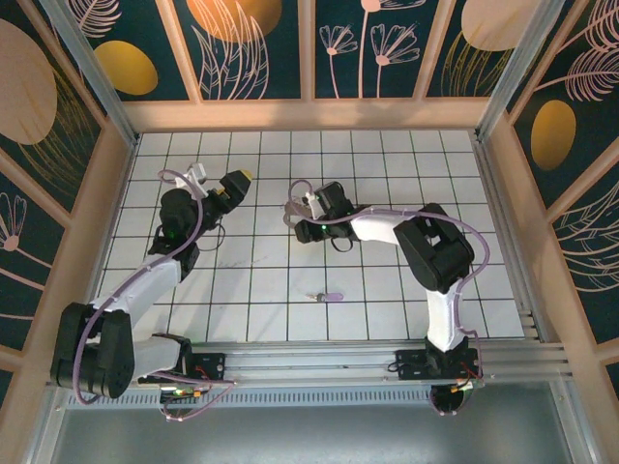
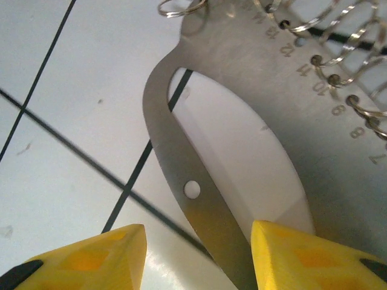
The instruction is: Put the keys on the keyring
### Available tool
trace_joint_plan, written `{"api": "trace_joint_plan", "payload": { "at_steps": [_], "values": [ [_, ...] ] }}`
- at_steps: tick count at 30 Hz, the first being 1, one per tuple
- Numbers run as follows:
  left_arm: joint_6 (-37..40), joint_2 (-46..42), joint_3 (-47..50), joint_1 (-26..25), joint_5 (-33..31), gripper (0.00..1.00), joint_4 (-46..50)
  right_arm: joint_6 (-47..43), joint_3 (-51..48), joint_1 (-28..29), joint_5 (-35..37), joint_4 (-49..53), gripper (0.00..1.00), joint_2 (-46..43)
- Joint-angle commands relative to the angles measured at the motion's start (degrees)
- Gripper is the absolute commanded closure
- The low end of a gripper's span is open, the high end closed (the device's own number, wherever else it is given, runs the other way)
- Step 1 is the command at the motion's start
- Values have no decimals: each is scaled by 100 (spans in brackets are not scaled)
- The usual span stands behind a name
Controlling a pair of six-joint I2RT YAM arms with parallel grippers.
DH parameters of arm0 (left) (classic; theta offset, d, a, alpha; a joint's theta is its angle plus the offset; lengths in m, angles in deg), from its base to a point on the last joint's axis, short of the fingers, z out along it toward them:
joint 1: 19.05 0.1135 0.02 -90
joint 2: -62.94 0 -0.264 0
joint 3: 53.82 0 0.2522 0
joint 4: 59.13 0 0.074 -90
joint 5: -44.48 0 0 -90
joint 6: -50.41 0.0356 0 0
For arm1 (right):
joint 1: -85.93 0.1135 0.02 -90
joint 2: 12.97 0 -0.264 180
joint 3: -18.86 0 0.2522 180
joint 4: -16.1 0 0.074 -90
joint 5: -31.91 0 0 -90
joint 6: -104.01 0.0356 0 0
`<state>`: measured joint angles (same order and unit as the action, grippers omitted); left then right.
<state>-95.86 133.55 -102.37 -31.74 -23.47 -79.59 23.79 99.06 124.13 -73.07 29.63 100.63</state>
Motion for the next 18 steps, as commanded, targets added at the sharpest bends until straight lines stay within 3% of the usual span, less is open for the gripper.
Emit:
{"api": "trace_joint_plan", "payload": {
  "at_steps": [1,11,18],
  "values": [
    [-110,-144,-17,-134,-58,1,221,221,-317,294,-163,591,51,-124],
    [-763,-295,-160,-238,-249,1,804,254,-16,347,488,657,48,-384],
    [-1229,-677,-199,-613,-888,1,1079,175,148,338,536,665,47,-188]
  ]
}}
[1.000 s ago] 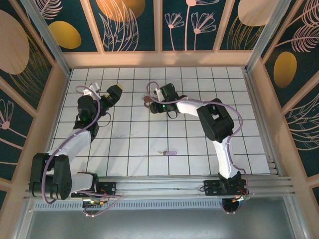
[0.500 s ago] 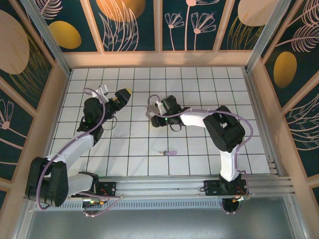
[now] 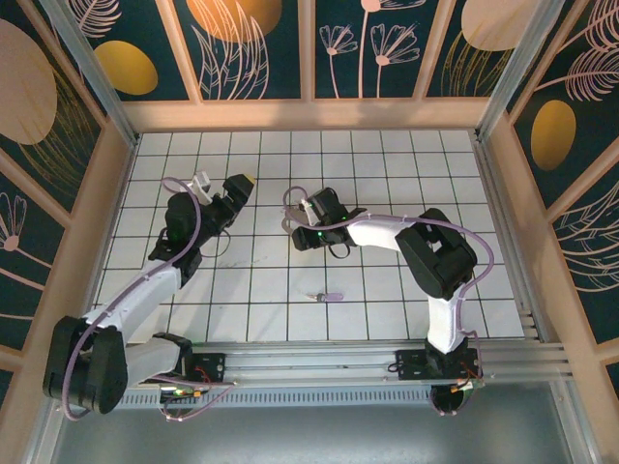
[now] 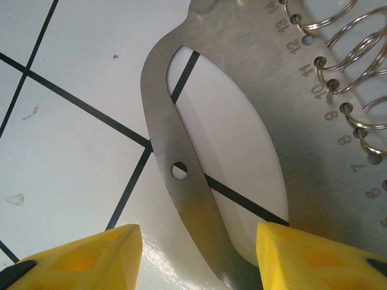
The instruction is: Put the keys on the keyring
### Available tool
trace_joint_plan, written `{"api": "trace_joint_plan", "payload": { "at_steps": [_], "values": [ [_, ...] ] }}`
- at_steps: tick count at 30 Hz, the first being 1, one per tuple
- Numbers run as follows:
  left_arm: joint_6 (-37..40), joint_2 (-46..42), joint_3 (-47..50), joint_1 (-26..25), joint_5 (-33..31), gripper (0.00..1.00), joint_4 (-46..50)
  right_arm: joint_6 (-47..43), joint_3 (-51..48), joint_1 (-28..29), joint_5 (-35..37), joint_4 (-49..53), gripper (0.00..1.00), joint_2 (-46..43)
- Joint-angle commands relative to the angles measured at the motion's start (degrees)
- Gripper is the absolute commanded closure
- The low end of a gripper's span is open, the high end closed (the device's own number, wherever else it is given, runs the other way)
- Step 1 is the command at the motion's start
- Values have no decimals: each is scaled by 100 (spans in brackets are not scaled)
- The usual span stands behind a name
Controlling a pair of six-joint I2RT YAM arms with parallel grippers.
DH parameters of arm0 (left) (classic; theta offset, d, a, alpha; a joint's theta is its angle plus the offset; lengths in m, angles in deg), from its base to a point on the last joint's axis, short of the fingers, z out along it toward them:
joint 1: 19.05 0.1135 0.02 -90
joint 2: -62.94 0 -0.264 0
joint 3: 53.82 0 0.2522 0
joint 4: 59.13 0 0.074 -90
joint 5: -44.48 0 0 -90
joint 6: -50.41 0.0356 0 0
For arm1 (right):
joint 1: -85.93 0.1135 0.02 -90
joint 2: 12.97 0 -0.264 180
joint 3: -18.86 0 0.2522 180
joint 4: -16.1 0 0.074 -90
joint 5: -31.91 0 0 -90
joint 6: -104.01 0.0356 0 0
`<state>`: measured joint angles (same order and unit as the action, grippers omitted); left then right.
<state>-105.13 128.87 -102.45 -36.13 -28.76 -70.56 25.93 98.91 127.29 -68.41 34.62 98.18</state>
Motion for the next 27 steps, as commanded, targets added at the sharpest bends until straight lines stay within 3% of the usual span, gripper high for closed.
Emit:
{"api": "trace_joint_plan", "payload": {
  "at_steps": [1,12,20,27],
  "values": [
    [-347,-261,-212,-270,-463,1,224,-20,166,29,-1,150,48,97],
    [-863,-538,-217,-1132,-1290,1,617,295,60,159,-672,-192,48,299],
    [-943,-672,-204,-1277,-1429,1,609,467,-152,310,-831,-382,48,246],
    [-922,-1006,-178,-1377,-1602,1,677,579,-323,315,-548,-485,48,-278]
  ]
}}
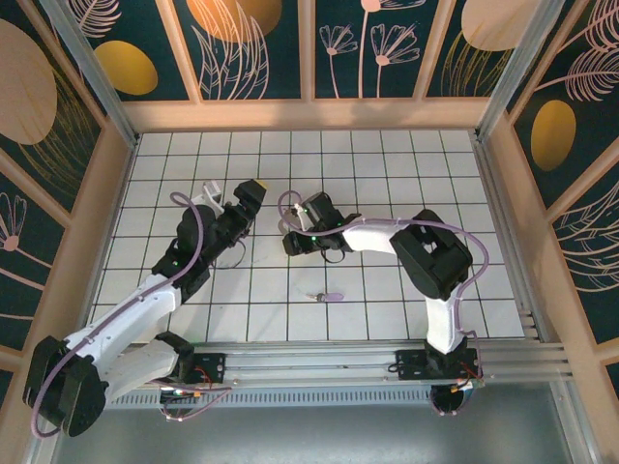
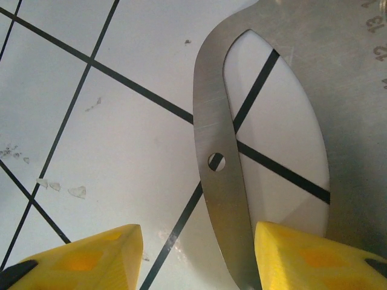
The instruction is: Put the keys on the keyring
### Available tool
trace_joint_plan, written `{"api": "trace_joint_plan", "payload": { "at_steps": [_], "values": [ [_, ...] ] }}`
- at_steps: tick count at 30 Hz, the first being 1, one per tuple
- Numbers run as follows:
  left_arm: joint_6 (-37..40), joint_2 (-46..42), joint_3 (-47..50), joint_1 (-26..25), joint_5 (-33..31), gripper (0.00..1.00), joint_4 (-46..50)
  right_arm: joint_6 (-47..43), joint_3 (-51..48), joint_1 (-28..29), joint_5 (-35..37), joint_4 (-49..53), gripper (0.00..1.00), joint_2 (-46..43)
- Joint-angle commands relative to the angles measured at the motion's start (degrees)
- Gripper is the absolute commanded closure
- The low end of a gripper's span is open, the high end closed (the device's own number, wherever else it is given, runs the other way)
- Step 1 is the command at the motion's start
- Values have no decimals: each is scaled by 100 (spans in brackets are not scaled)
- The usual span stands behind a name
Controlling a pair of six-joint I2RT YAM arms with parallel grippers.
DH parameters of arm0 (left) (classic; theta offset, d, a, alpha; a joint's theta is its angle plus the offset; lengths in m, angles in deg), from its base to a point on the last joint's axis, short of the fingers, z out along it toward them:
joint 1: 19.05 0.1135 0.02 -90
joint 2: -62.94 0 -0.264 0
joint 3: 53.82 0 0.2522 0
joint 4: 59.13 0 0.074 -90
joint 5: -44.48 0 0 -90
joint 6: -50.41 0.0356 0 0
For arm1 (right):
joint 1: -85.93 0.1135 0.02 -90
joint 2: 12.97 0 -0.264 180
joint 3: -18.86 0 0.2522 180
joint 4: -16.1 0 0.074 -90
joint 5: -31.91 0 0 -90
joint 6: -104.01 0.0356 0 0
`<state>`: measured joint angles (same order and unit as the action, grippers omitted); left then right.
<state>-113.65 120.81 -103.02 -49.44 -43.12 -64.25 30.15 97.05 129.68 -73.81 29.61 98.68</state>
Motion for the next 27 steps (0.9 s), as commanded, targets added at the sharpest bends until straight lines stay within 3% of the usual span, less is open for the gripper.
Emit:
{"api": "trace_joint_plan", "payload": {
  "at_steps": [1,12,27],
  "values": [
    [-63,-233,-120,-61,-177,1,42,161,-149,65,43,11,48,-417],
    [62,-299,-343,-90,-382,1,353,232,-418,-356,475,106,47,-1488],
    [915,703,-195,-98,-225,1,70,638,-2073,-826,345,-631,43,-1986]
  ]
}}
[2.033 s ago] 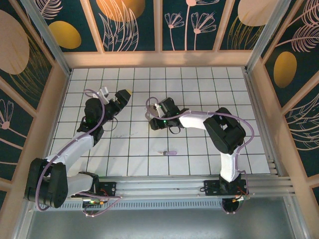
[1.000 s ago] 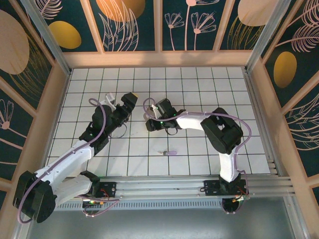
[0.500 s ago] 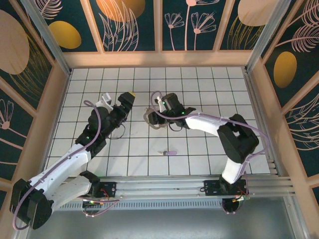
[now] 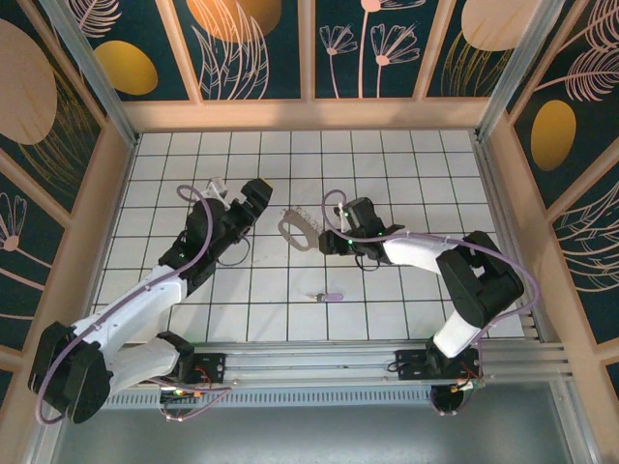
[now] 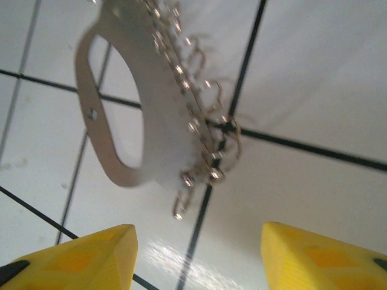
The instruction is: Put the keys on the keyring
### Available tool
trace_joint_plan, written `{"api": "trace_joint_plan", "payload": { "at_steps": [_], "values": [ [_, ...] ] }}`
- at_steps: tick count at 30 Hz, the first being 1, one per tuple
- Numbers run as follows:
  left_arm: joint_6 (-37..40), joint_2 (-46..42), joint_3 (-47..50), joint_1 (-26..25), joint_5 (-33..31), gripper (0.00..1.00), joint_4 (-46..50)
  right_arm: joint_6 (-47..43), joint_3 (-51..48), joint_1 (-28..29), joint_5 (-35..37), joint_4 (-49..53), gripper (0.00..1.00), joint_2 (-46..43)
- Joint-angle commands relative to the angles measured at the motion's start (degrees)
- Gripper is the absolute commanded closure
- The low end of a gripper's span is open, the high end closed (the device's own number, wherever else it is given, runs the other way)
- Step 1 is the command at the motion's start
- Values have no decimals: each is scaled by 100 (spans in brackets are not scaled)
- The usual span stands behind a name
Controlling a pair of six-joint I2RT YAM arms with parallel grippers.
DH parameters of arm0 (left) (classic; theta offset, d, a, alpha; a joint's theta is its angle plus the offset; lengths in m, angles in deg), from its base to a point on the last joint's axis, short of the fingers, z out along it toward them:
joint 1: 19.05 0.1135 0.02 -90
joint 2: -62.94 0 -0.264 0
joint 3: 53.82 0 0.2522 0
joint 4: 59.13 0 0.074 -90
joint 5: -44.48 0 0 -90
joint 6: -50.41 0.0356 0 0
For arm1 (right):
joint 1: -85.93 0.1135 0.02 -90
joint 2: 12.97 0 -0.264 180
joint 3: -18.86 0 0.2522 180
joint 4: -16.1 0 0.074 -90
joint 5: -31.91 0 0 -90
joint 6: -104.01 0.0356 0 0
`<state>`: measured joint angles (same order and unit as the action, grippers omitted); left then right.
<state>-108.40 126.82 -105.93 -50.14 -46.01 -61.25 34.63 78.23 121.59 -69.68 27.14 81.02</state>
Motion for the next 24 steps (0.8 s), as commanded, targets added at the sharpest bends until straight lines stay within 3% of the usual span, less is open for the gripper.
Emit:
{"api": "trace_joint_plan", "payload": {
  "at_steps": [1,8,24],
  "values": [
    [489,164,129,-23,98,1,-300,220,-262,-21,-96,-457,43,-210],
    [1057,523,130,-28,340,1,-460,267,-392,-21,-302,-797,43,-17],
    [1109,1138,143,-29,295,1,-637,311,465,-54,-839,-1186,43,604]
  ]
}}
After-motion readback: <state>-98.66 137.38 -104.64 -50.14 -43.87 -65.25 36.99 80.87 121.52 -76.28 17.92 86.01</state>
